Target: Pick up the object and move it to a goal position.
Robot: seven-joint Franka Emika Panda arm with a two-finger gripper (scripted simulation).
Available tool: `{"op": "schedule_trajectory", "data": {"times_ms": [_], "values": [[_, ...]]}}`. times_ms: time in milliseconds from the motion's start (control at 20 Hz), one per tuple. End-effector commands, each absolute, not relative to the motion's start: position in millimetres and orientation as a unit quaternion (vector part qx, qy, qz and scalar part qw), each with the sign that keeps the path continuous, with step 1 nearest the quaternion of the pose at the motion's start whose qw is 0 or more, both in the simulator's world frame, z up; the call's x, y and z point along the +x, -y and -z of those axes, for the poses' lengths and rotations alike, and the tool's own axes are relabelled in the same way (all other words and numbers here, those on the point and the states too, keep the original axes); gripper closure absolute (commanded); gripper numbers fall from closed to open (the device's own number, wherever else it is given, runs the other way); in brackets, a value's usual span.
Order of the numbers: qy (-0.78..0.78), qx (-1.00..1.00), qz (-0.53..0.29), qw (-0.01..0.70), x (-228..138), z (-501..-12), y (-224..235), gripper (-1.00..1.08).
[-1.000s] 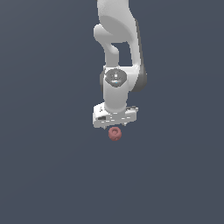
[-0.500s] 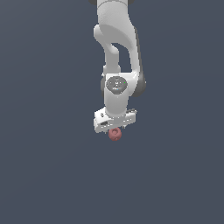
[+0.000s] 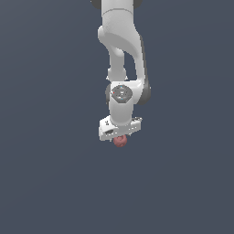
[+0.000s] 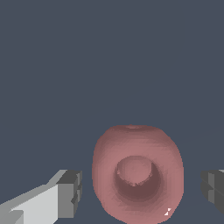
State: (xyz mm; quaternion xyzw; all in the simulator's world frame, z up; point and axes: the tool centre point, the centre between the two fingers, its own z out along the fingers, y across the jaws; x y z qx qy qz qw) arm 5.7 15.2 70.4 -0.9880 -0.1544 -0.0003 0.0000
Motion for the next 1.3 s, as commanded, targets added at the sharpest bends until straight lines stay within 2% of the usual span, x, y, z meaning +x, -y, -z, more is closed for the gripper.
{"op": "schedule_trajectory", "data": {"times_ms": [0,350,400,1250], "values": [[0.155,-0.988,0.000,0.000,5,-57,-15,-0.92],[0.156,-0.988,0.000,0.000,6,-41,-15,-0.92],[0.156,-0.988,0.000,0.000,6,-41,-15,1.08],[0.156,-0.988,0.000,0.000,4,-55,-16,1.08]]}}
